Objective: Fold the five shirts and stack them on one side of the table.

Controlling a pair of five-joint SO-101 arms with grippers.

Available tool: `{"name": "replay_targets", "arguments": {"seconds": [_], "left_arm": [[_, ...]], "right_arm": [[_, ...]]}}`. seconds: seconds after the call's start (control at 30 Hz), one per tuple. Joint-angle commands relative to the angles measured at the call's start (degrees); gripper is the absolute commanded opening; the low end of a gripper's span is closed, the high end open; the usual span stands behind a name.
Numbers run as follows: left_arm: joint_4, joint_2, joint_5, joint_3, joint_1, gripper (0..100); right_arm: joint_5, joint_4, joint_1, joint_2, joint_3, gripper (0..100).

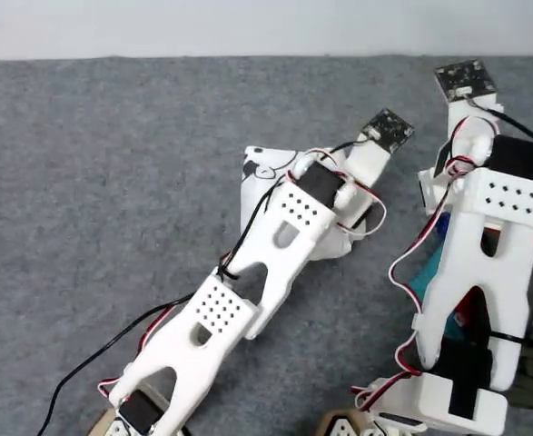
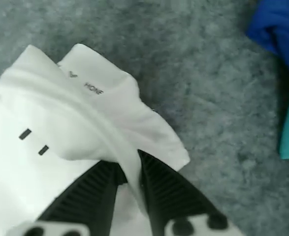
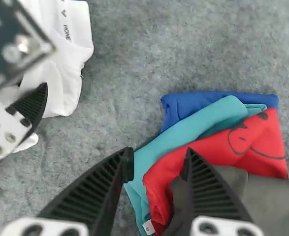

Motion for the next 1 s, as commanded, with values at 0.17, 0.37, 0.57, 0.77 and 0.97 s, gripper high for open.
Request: {"name": "replay_targets", "arguments": {"seconds": [0.17,0.37,0.57,0.77,0.97], "left_arm": [[-1.1,-7.6,-0.3,-2.8,-1.3,15],[3.3,-14.1,-0.1,-2.8,-2.3,30],[4.8,-15.6,-0.4,-2.5,-9.1,30],[4.9,-13.8,-0.2,-2.5,-21.5,30],[5.0,-18.2,-0.2,-2.5,-28.3,30]], "right_arm": [[0.0,0.5,0.3,-2.5,-2.5,17.7],[0.0,0.5,0.2,-2.4,-2.5,17.7],[-0.4,0.1,-2.0,-1.9,-2.2,17.7],[-0.5,-7.3,-13.6,-1.3,3.2,17.8],[-8.5,-29.3,-17.5,9.5,10.8,18.0]]}}
